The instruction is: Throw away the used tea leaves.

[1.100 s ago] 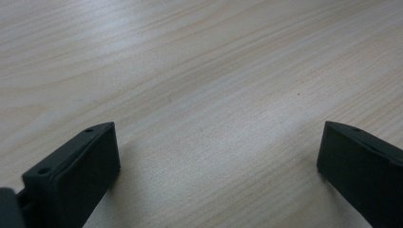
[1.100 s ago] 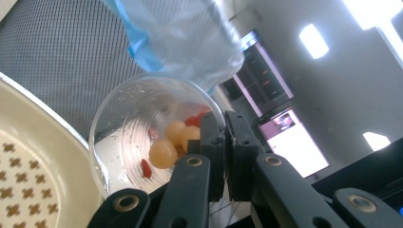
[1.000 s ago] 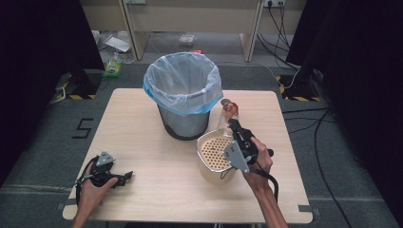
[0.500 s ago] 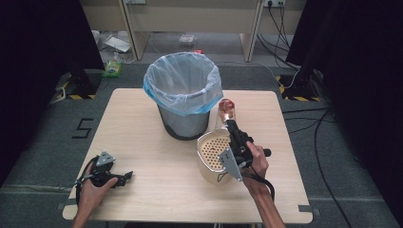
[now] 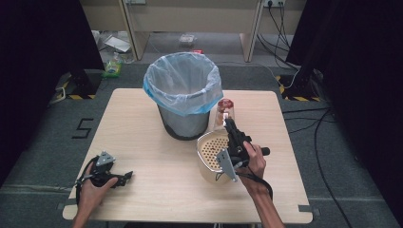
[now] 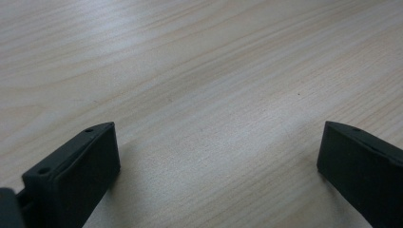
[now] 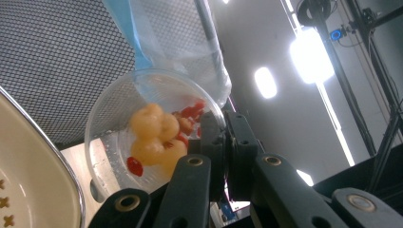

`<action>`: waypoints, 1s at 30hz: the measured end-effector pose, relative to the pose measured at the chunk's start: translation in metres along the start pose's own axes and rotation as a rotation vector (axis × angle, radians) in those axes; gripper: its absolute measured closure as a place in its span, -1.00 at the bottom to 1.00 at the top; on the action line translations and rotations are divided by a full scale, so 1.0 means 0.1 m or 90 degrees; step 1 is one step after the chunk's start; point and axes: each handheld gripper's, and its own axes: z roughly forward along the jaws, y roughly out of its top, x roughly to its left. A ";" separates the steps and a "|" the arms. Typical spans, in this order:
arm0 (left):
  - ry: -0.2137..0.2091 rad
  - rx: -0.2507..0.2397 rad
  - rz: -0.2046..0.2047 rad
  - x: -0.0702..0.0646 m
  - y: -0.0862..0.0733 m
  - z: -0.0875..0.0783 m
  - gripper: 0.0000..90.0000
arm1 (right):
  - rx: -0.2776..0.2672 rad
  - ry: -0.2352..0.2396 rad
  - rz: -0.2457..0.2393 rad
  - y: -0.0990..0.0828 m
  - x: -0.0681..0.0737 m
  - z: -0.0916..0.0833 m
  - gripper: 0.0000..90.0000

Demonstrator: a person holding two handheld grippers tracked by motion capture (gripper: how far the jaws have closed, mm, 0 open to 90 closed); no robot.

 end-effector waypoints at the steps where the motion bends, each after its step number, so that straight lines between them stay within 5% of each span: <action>1: 0.000 0.000 0.000 0.00 0.00 0.00 -1.00 | 0.002 -0.003 0.003 0.00 -0.01 0.00 0.95; 10: 0.000 0.000 0.000 0.00 0.00 0.00 -1.00 | -0.019 -0.022 -0.029 0.05 -0.01 -0.07 0.95; 11: 0.000 -0.001 -0.002 0.00 0.00 0.00 -1.00 | -0.006 -0.008 -0.014 0.03 0.01 -0.06 0.95; 13: 0.000 0.000 0.000 0.00 0.00 0.00 -1.00 | -0.021 -0.021 -0.045 0.05 0.02 -0.08 0.95; 15: 0.000 0.000 0.000 0.00 0.00 0.00 -1.00 | -0.015 -0.018 -0.031 0.06 0.02 -0.08 0.95; 20: 0.001 -0.001 -0.002 0.00 0.00 0.00 -1.00 | -0.039 -0.042 -0.071 0.12 0.03 -0.11 0.95; 21: 0.001 -0.001 -0.001 0.00 0.00 0.00 -1.00 | -0.028 -0.035 -0.058 0.10 0.06 -0.10 0.95; 23: 0.001 -0.001 -0.001 0.00 0.00 0.00 -1.00 | -0.053 -0.055 -0.100 0.11 0.09 -0.13 0.95; 25: 0.001 -0.001 -0.002 0.00 0.00 0.00 -1.00 | -0.024 -0.046 -0.077 0.08 0.09 -0.10 0.95; 30: 0.001 0.000 -0.001 0.00 0.00 0.00 -1.00 | -0.022 -0.050 -0.095 0.05 0.09 -0.10 0.95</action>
